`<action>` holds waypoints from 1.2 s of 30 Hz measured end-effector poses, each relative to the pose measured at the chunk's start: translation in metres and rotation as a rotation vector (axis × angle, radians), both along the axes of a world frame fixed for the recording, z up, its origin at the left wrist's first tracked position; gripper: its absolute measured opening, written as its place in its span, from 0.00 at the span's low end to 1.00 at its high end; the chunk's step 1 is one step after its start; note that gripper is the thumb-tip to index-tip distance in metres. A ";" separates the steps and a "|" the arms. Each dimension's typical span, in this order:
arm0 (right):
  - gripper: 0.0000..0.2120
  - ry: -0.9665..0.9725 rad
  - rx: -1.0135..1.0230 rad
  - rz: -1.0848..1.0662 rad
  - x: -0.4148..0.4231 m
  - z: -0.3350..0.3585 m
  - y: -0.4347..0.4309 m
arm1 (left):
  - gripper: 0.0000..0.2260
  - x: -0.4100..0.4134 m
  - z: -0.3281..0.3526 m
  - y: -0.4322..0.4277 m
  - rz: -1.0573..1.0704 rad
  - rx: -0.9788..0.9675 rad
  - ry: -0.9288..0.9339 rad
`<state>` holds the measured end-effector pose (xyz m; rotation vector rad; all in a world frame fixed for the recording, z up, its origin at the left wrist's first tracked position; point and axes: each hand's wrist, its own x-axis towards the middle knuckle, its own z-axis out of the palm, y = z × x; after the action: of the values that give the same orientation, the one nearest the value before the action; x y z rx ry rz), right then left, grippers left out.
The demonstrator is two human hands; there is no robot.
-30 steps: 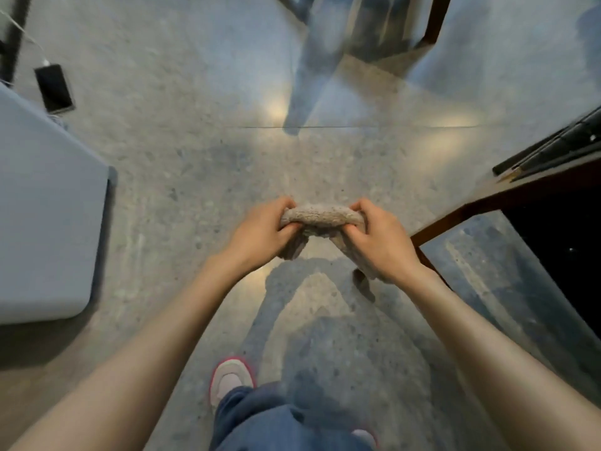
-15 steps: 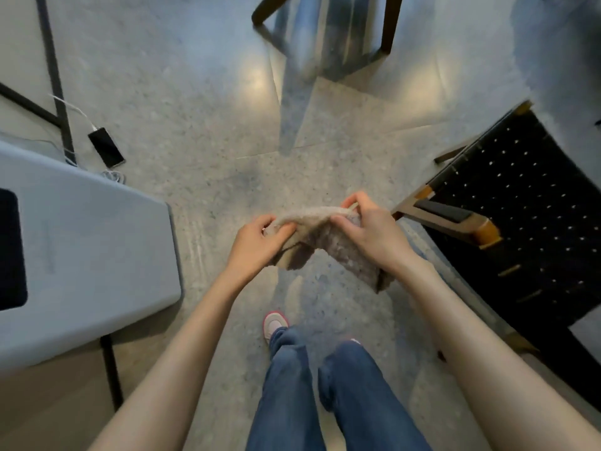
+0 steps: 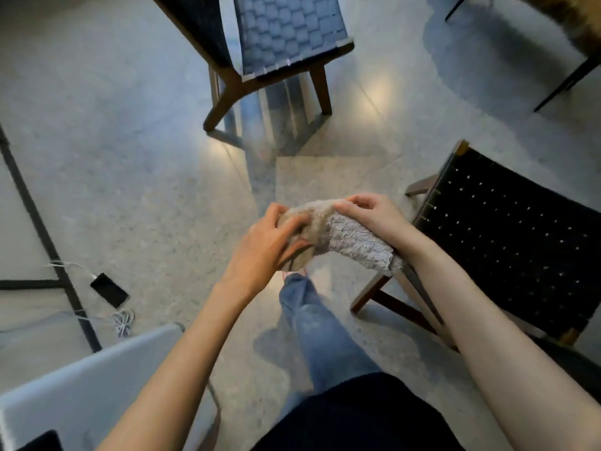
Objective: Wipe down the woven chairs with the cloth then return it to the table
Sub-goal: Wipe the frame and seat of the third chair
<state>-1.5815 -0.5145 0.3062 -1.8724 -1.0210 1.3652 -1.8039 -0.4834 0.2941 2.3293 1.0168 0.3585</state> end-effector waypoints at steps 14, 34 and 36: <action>0.18 -0.084 0.039 -0.117 0.041 0.034 0.170 | 0.06 0.103 0.058 0.272 -0.297 -0.158 0.075; 0.10 -0.666 -0.249 -0.888 0.101 0.049 0.164 | 0.11 0.343 0.054 0.363 -1.263 -0.131 0.342; 0.11 -0.515 -0.262 -1.056 0.120 0.038 0.148 | 0.10 0.380 0.045 0.340 -1.180 -0.197 0.431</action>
<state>-1.4617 -0.3666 0.3441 -2.4517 0.0635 0.3975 -1.4243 -0.1430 0.3391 2.4099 -0.2766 -0.6848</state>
